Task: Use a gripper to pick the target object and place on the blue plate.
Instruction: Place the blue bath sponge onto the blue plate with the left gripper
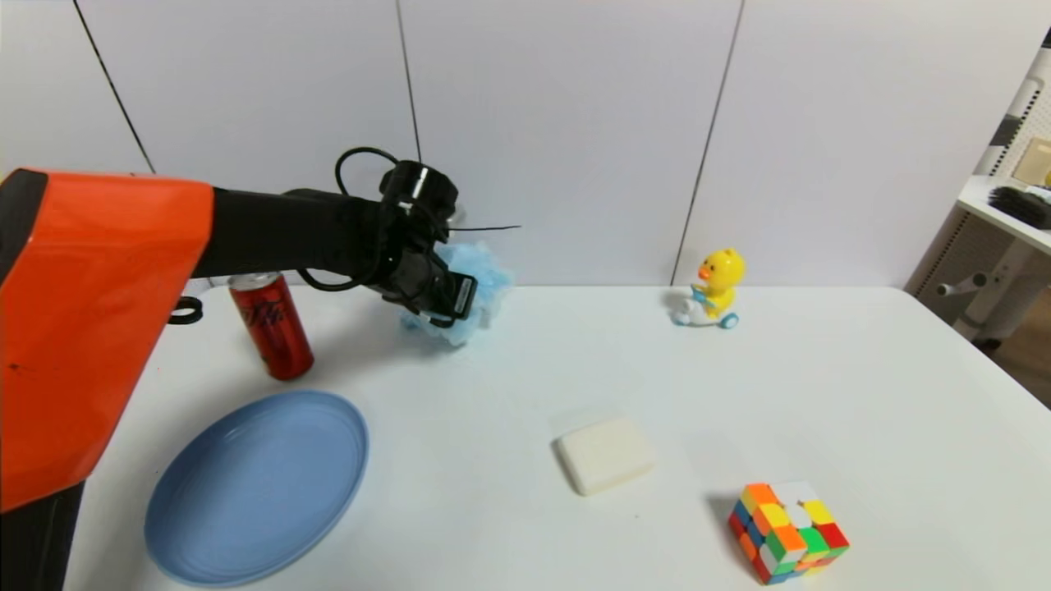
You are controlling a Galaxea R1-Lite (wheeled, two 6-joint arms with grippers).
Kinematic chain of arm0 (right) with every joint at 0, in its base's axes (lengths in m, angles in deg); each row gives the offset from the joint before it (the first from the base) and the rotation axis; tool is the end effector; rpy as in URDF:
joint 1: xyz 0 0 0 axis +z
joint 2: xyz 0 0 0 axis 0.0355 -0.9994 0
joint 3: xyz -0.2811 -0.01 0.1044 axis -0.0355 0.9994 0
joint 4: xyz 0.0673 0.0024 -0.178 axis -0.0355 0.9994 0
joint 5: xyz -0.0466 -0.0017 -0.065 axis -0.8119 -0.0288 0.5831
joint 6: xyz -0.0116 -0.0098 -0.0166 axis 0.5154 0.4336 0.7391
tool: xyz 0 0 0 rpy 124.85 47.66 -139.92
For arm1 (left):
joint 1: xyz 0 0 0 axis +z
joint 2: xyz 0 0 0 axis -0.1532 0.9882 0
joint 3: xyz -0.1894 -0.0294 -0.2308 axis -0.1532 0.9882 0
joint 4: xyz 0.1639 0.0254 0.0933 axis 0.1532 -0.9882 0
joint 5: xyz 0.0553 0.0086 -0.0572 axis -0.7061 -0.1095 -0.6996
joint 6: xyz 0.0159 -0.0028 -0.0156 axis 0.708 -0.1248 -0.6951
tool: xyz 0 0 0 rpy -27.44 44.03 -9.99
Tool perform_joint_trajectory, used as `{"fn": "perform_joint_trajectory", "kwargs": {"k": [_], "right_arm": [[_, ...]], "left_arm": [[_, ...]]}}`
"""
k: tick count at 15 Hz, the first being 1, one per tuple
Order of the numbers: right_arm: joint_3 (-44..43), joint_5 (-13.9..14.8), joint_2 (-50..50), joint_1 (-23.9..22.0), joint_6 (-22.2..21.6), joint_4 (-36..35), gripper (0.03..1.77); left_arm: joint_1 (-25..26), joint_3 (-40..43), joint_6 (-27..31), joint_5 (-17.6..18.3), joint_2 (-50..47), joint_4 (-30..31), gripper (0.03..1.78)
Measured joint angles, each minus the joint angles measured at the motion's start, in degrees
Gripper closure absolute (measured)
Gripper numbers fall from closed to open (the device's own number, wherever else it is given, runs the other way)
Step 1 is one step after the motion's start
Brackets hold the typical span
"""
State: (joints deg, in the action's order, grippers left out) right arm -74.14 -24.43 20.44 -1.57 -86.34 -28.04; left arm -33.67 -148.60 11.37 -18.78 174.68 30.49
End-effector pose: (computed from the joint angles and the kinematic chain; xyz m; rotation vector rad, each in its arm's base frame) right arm -0.0256 -0.0003 0.0755 0.0197 0.0533 0.0059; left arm 0.3969 -0.1816 0.1910 0.1427 0.7044 -0.3081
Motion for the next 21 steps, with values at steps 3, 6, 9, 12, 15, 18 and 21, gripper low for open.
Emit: {"fn": "perform_joint_trajectory", "kwargs": {"k": [3,6,9,12,15,18,21], "right_arm": [[0.0,0.0,0.0,0.0,0.0,0.0,0.10],[0.0,0.0,0.0,0.0,0.0,0.0,0.10],[0.0,0.0,0.0,0.0,0.0,0.0,0.10],[0.0,0.0,0.0,0.0,0.0,0.0,0.10],[0.0,0.0,0.0,0.0,0.0,0.0,0.10],[0.0,0.0,0.0,0.0,0.0,0.0,0.10],[0.0,0.0,0.0,0.0,0.0,0.0,0.10]], "left_arm": [[-0.1,1.3,0.6,-0.1,-6.5,-0.3,1.49],[0.9,2.6,4.0,-0.1,-15.2,-4.3,1.49],[3.3,7.1,5.9,-0.2,-26.2,-11.3,1.49],[5.5,19.8,6.2,-0.1,-36.7,-13.3,1.49],[7.5,33.3,5.9,-0.2,-45.8,-13.6,1.49],[8.4,42.0,5.6,0.0,-51.0,-13.6,1.49],[8.6,48.7,5.5,0.5,-53.0,-12.6,1.49]]}}
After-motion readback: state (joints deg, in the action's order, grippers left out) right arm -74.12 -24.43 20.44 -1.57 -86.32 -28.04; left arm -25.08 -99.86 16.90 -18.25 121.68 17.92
